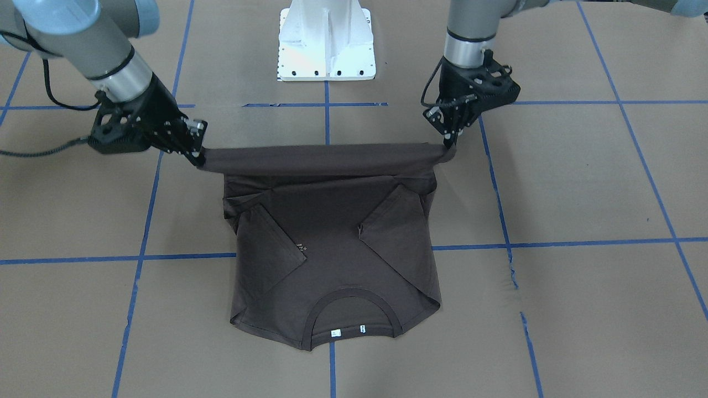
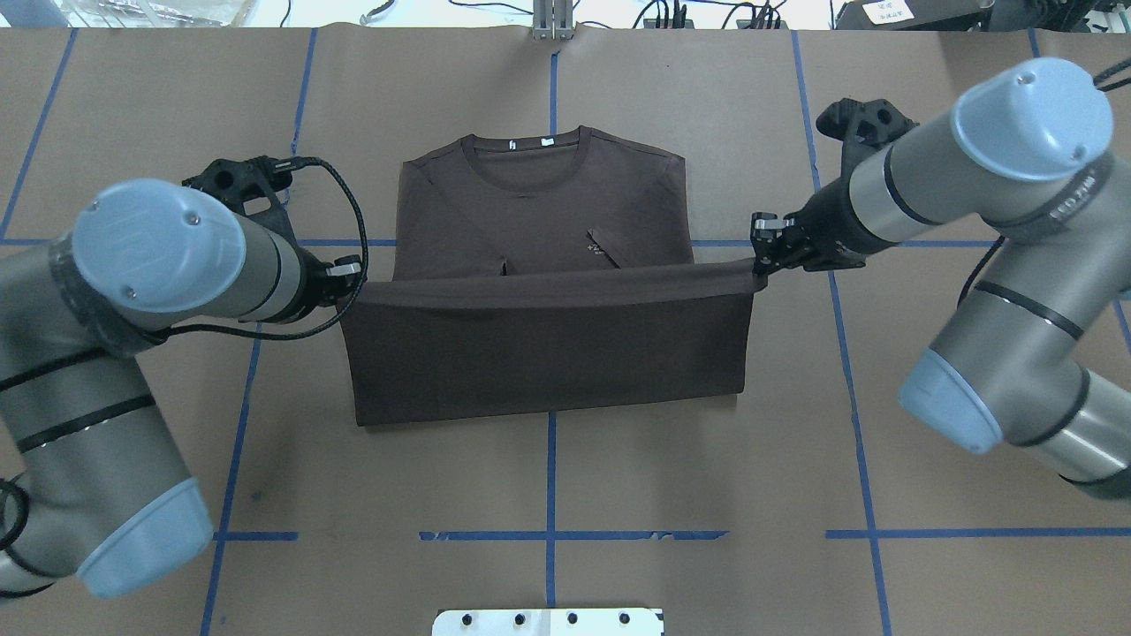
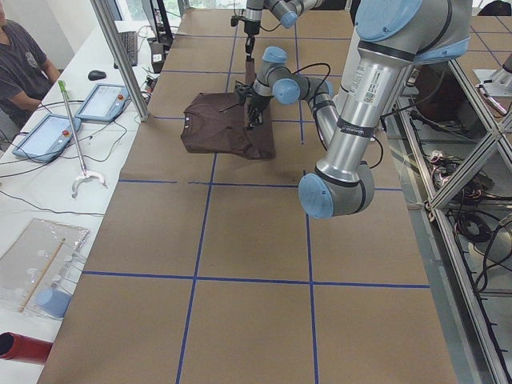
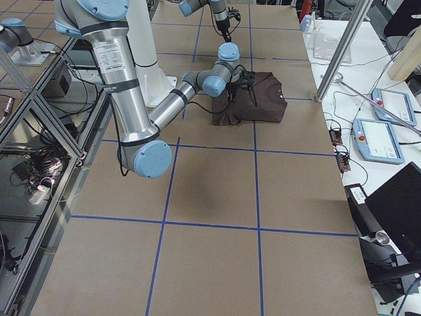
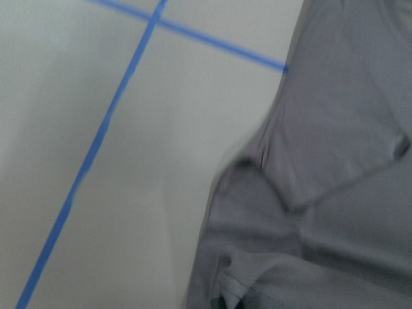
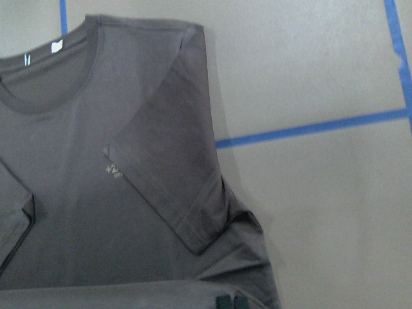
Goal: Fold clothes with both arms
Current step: 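Lift the hem with both grippers and fold it toward the collar, then lay the hem down near the collar and open both grippers, then move the right gripper down to the folded shirt's side edge while the left gripper hovers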
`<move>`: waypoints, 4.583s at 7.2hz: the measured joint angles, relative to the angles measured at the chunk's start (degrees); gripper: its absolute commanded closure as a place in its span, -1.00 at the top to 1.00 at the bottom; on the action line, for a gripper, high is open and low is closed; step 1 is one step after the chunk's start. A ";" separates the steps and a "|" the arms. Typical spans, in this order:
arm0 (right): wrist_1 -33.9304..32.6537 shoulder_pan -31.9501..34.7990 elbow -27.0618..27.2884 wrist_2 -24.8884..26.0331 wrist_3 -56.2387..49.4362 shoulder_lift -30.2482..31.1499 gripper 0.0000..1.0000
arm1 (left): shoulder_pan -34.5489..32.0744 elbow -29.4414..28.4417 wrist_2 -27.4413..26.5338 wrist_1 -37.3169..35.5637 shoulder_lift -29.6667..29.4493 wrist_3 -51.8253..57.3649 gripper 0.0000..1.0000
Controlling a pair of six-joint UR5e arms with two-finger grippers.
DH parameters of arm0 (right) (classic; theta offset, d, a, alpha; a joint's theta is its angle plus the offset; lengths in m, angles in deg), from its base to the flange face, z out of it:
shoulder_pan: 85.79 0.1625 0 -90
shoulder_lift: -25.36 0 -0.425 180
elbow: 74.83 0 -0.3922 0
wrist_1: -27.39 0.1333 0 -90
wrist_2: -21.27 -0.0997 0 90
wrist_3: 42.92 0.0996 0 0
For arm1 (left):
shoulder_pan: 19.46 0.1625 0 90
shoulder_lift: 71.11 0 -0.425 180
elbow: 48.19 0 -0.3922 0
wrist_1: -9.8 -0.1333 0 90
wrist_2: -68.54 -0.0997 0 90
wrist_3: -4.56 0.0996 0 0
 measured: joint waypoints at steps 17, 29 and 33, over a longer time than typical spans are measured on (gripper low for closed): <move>7.54 5.96 -36.55 -2.63 -4.31 -21.88 1.00 | -9.68 -32.51 1.47 27.08 -11.58 3.90 1.00; 6.97 -10.42 -16.36 11.67 8.43 -2.51 0.47 | -10.20 -23.38 3.88 23.37 -7.78 3.90 1.00; 7.42 -10.57 -16.62 11.19 8.26 -2.94 -1.00 | -10.20 -22.16 3.85 22.56 -6.69 4.28 1.00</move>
